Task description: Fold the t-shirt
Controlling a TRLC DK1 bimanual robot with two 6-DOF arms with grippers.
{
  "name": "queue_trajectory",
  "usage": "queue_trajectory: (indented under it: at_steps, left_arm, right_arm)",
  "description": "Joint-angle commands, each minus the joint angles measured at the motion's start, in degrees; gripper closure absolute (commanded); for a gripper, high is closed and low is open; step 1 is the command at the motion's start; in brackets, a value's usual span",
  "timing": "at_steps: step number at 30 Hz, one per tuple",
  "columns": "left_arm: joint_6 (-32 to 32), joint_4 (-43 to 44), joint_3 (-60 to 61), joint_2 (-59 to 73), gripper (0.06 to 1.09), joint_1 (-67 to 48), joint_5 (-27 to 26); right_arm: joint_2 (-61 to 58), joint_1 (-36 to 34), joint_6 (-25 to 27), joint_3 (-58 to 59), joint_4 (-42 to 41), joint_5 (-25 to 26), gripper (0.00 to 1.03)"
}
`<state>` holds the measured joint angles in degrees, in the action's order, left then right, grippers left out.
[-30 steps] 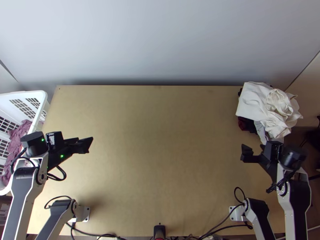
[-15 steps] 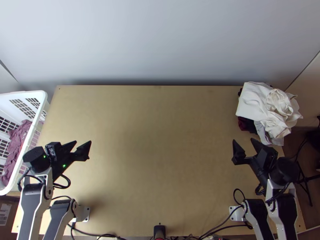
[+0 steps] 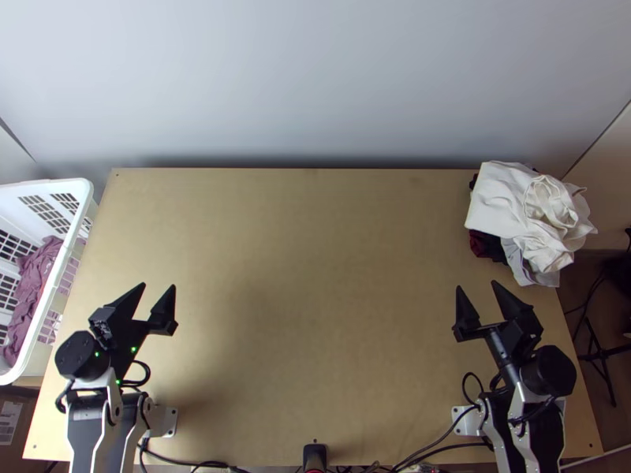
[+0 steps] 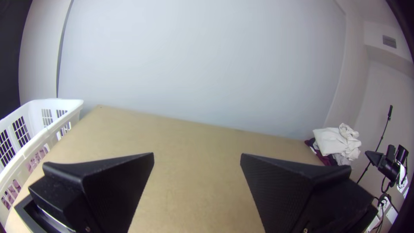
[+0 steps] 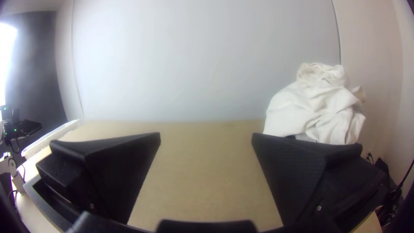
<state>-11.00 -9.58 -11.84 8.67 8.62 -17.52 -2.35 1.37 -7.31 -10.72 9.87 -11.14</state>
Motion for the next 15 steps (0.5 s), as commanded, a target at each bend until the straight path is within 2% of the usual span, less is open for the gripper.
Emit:
queue_trajectory:
  at_steps: [1,4,15]
  left_arm:
    - [-1.1,0.5,3.7,-8.7,0.11,-0.3,0.4]
    - [-1.6,1.6,4.5,-8.8,0.11,0.1,0.4]
    - [-0.9,0.9,7.4,-8.8,0.1,1.4,2.2]
  right_arm:
    - [2.7,0.4,0.3,2.5,-1.0,0.1,0.04]
    - [2.7,0.5,1.5,3.7,-2.0,0.1,0.04]
    - [2.6,0.3,0.8,5.1,-0.3,0.5,0.04]
